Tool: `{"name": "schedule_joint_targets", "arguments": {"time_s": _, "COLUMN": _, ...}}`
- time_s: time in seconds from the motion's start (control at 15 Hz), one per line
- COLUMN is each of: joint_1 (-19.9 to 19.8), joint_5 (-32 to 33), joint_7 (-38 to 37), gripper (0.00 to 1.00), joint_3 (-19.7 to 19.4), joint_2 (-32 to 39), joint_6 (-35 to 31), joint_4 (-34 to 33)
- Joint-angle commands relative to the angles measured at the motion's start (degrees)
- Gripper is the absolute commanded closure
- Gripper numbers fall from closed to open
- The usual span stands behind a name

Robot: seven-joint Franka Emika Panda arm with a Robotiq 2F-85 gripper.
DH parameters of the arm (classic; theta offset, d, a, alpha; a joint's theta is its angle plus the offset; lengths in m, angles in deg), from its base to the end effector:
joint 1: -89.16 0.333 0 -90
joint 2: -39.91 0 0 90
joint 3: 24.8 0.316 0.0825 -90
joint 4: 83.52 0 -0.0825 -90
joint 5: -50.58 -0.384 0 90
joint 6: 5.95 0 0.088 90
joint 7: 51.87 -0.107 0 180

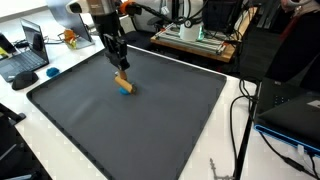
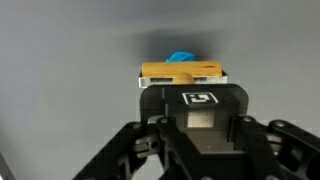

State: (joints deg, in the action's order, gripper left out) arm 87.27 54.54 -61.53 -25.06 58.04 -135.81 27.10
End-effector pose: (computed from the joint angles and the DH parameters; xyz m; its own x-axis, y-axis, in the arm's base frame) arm 0.6174 -0.0248 0.3264 0.9866 -0.1606 0.0271 -0.1619 -0.9855 0.0514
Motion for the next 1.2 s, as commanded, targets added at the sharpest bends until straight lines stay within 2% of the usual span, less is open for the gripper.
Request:
{"name": "schedule_joint_targets", "arguments": {"time_s": 0.0, "joint_1": 0.4, "joint_5": -2.8, "joint_7": 0.5, "gripper": 0.79, "joint_3": -0.2, "joint_2": 2.3, "joint_6": -0.8, "joint_4": -0.6}}
{"name": "schedule_joint_targets", "arguments": {"time_s": 1.13, "joint_1": -0.5, "joint_5": -5.4, "joint_7": 3.3, "gripper": 0.79, "joint_3": -0.3, "joint_2": 7.0, "joint_6": -3.7, "joint_4": -5.2}}
